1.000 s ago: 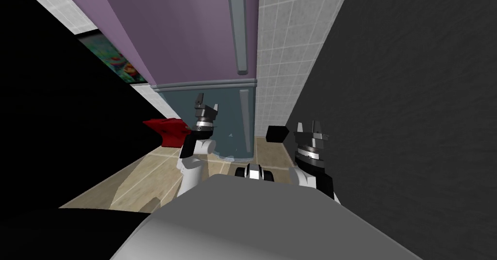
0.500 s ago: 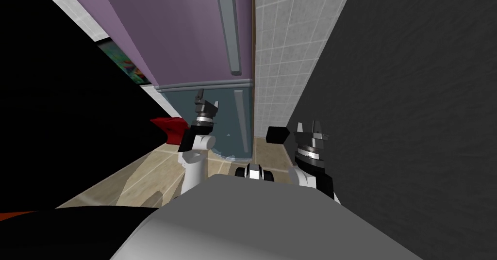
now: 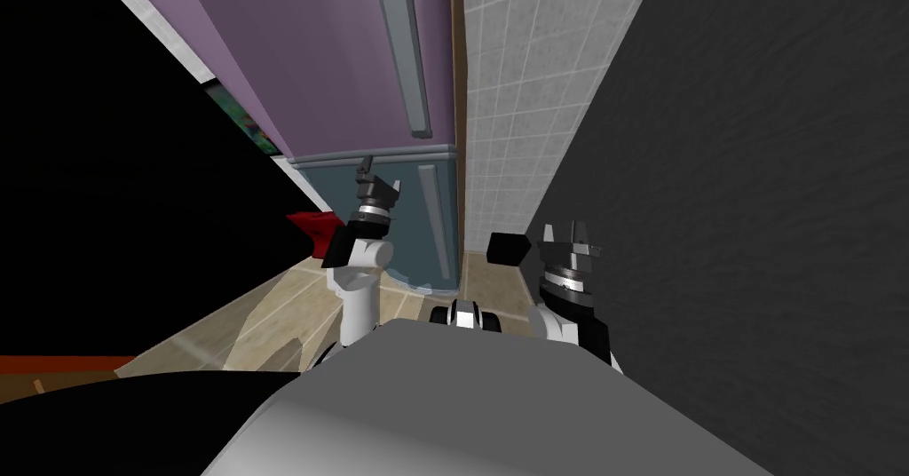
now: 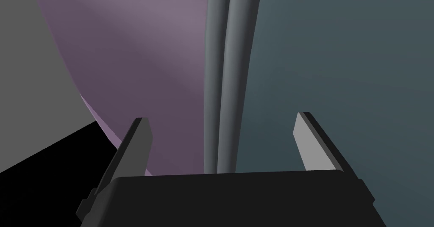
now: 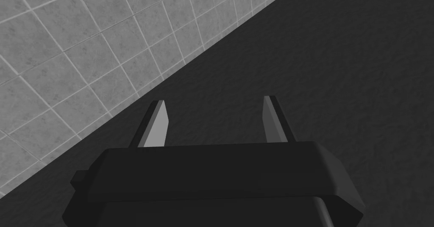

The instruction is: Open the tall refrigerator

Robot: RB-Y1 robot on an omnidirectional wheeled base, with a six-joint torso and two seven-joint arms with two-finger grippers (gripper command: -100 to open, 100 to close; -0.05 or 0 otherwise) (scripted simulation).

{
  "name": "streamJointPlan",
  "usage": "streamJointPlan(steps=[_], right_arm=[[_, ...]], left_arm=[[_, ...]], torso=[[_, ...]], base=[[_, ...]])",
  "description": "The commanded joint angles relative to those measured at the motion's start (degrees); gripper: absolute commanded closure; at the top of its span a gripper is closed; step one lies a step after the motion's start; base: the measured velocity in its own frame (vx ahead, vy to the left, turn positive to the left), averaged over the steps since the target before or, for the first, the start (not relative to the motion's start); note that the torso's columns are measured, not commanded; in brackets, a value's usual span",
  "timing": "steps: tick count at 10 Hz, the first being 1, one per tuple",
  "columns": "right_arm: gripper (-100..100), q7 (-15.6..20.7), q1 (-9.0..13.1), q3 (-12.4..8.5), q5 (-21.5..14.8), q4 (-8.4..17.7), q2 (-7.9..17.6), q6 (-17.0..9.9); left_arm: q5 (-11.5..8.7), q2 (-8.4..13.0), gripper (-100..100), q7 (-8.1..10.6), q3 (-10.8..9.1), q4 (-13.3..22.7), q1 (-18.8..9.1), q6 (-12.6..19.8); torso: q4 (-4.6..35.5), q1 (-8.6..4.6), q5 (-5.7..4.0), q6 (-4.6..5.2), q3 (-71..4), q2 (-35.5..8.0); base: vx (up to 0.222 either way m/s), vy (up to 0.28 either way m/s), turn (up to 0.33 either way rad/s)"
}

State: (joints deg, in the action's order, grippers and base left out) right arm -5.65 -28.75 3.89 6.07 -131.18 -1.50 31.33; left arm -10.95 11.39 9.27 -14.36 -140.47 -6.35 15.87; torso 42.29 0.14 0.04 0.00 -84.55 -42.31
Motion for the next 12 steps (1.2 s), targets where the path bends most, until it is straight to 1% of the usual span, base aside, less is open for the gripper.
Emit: streamJointPlan(steps=[1,2,4,5,8,9,11,12], right_arm=[[0,0.00,0.00,0.00,0.00,0.00,0.00,0.00],[0,0.00,0.00,0.00,0.00,0.00,0.00,0.00],[0,0.00,0.00,0.00,0.00,0.00,0.00,0.00],[0,0.00,0.00,0.00,0.00,0.00,0.00,0.00],[0,0.00,0.00,0.00,0.00,0.00,0.00,0.00],[0,0.00,0.00,0.00,0.00,0.00,-0.01,0.00],[0,0.00,0.00,0.00,0.00,0.00,0.00,0.00],[0,0.00,0.00,0.00,0.00,0.00,0.00,0.00]], left_arm=[[-0.93,-0.21,-100,0.45,-1.12,-0.04,-3.96,4.24],[-0.93,-0.21,-100,0.45,-1.12,-0.04,-3.96,5.22],[-1.73,-0.67,-100,0.82,-2.05,-0.06,-7.36,8.82],[-1.73,-0.67,-100,0.82,-2.05,-0.06,-7.36,9.55],[-2.81,-1.97,-100,1.31,-3.30,-0.42,-11.97,14.86],[-2.81,-1.97,-100,1.31,-3.30,-0.42,-11.97,15.42],[-3.44,-3.40,-100,1.61,-4.03,-1.01,-14.65,18.76],[-3.72,-4.34,-100,1.74,-4.36,-1.41,-15.85,20.18]], torso=[[-0.01,-0.07,-0.01,-0.01,-0.02,0.03],[-0.02,-0.21,-0.06,0.00,-0.04,0.06],[-0.01,-0.13,-0.03,0.00,-0.02,0.03],[-0.01,-0.19,-0.05,-0.01,-0.03,0.05],[0.00,-0.19,-0.05,-0.01,-0.02,0.03],[-0.01,-0.24,-0.07,0.01,-0.03,0.04],[-0.01,0.01,0.01,-0.01,-0.03,0.04],[-0.01,-0.11,-0.02,-0.01,-0.03,0.03]], base=[[0.019,-0.113,0.126],[0.017,-0.087,0.066],[0.020,-0.101,0.098],[0.009,-0.091,0.052],[0.006,-0.110,0.103],[0.003,-0.088,0.022],[0.008,-0.076,0.082],[0.008,-0.102,0.107]])
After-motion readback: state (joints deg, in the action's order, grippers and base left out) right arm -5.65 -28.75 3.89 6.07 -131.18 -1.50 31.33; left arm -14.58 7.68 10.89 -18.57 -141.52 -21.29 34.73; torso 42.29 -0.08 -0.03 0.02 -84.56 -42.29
